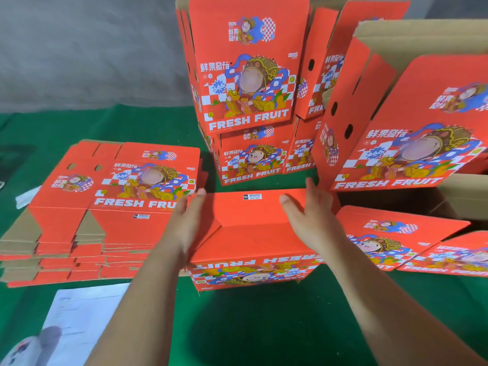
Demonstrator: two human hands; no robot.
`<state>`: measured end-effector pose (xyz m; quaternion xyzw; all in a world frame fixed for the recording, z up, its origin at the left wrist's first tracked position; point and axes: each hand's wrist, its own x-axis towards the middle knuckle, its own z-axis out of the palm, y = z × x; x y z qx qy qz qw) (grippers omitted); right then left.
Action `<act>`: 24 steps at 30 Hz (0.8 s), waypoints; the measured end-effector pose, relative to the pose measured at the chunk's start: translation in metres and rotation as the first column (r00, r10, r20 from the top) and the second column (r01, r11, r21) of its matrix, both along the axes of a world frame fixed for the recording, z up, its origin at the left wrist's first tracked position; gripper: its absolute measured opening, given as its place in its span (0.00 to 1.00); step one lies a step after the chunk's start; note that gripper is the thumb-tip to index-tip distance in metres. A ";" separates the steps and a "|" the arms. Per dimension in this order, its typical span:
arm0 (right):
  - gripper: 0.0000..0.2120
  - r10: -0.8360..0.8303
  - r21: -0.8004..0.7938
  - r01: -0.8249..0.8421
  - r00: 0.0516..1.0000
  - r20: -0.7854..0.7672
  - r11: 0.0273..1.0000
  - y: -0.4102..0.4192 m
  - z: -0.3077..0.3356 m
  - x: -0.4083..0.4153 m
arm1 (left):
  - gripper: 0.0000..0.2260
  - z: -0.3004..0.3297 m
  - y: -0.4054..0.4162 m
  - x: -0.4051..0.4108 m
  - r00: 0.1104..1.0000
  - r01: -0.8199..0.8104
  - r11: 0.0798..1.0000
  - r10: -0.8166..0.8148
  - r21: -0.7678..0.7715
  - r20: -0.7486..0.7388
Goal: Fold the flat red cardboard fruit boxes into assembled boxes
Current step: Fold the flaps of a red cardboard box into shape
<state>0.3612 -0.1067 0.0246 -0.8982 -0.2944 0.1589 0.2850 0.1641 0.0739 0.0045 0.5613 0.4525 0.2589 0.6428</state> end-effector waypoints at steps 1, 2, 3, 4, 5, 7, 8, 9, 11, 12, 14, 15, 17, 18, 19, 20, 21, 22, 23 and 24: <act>0.40 -0.024 0.025 0.026 0.996 -0.089 0.999 -0.002 0.002 0.000 | 0.24 -0.004 0.003 0.001 0.999 -0.026 0.988 0.030 -0.153 0.019; 0.38 -0.036 0.053 0.045 0.987 -0.158 0.998 -0.005 0.005 0.000 | 0.22 -0.005 0.005 0.003 0.998 -0.047 0.965 0.054 -0.259 0.020; 0.36 -0.041 0.089 0.059 0.981 -0.190 0.994 -0.008 0.008 -0.001 | 0.22 -0.008 0.002 0.003 0.996 -0.089 0.939 0.093 -0.333 -0.004; 0.35 -0.049 0.135 0.076 0.980 -0.192 0.988 -0.010 0.011 -0.002 | 0.22 -0.007 -0.001 0.004 0.991 -0.135 0.919 0.134 -0.371 -0.030; 0.33 -0.064 0.188 0.099 0.981 -0.182 0.977 -0.013 0.013 -0.003 | 0.20 -0.004 -0.003 0.002 0.981 -0.189 0.914 0.192 -0.359 -0.027; 0.33 -0.102 0.323 0.155 0.979 -0.175 0.934 -0.017 0.020 -0.004 | 0.10 0.012 -0.008 -0.009 0.969 -0.239 0.926 0.246 -0.292 -0.012; 0.33 -0.118 0.393 0.180 0.977 -0.178 0.902 -0.018 0.024 -0.005 | 0.07 0.020 -0.011 -0.017 0.978 -0.193 0.950 0.205 -0.245 0.024; 0.32 -0.130 0.457 0.195 0.977 -0.170 0.868 -0.020 0.028 -0.005 | 0.04 0.027 -0.017 -0.018 0.978 -0.160 0.962 0.186 -0.221 0.098; 0.24 -0.144 0.542 0.190 0.982 -0.126 0.819 -0.022 0.034 -0.003 | 0.15 0.038 -0.037 -0.022 0.931 -0.161 0.968 0.213 -0.191 0.296; 0.21 -0.142 0.566 0.178 0.984 -0.108 0.805 -0.023 0.035 -0.002 | 0.20 0.040 -0.045 -0.025 0.876 -0.187 0.963 0.253 -0.196 0.410; 0.16 -0.106 0.611 0.137 0.991 -0.087 0.780 -0.025 0.036 -0.002 | 0.24 0.037 -0.053 -0.035 0.826 -0.221 0.956 0.290 -0.195 0.484; 0.14 -0.071 0.641 0.102 0.995 -0.073 0.760 -0.026 0.035 -0.003 | 0.24 0.032 -0.049 -0.034 0.854 -0.207 0.949 0.294 -0.237 0.430; 0.11 -0.009 0.661 0.008 1.000 -0.003 0.750 -0.028 0.031 -0.002 | 0.22 0.032 -0.040 -0.031 0.934 -0.007 0.909 0.154 -0.417 0.321; 0.12 0.017 0.647 -0.032 0.999 0.028 0.762 -0.030 0.027 0.000 | 0.22 0.028 -0.041 -0.033 0.937 0.115 0.856 0.075 -0.503 0.342; 0.13 0.046 0.632 -0.059 0.998 0.037 0.772 -0.031 0.023 0.003 | 0.22 0.021 -0.044 -0.035 0.924 0.178 0.831 0.044 -0.528 0.381; 0.15 0.077 0.619 -0.077 0.997 0.028 0.782 -0.032 0.020 0.008 | 0.23 0.014 -0.048 -0.037 0.912 0.183 0.840 0.048 -0.511 0.406; 0.17 0.099 0.593 -0.100 0.995 0.035 0.799 -0.032 0.018 0.013 | 0.25 0.007 -0.051 -0.038 0.904 0.146 0.879 0.067 -0.453 0.422; 0.18 0.111 0.554 -0.128 0.992 0.065 0.822 -0.031 0.017 0.017 | 0.27 0.002 -0.055 -0.037 0.897 0.092 0.926 0.084 -0.367 0.435; 0.19 0.113 0.498 -0.157 0.987 0.118 0.853 -0.028 0.016 0.020 | 0.31 -0.003 -0.058 -0.034 0.890 0.039 0.964 0.086 -0.264 0.447; 0.20 0.113 0.435 -0.183 0.977 0.181 0.882 -0.022 0.013 0.021 | 0.35 -0.007 -0.061 -0.030 0.882 0.001 0.986 0.078 -0.167 0.465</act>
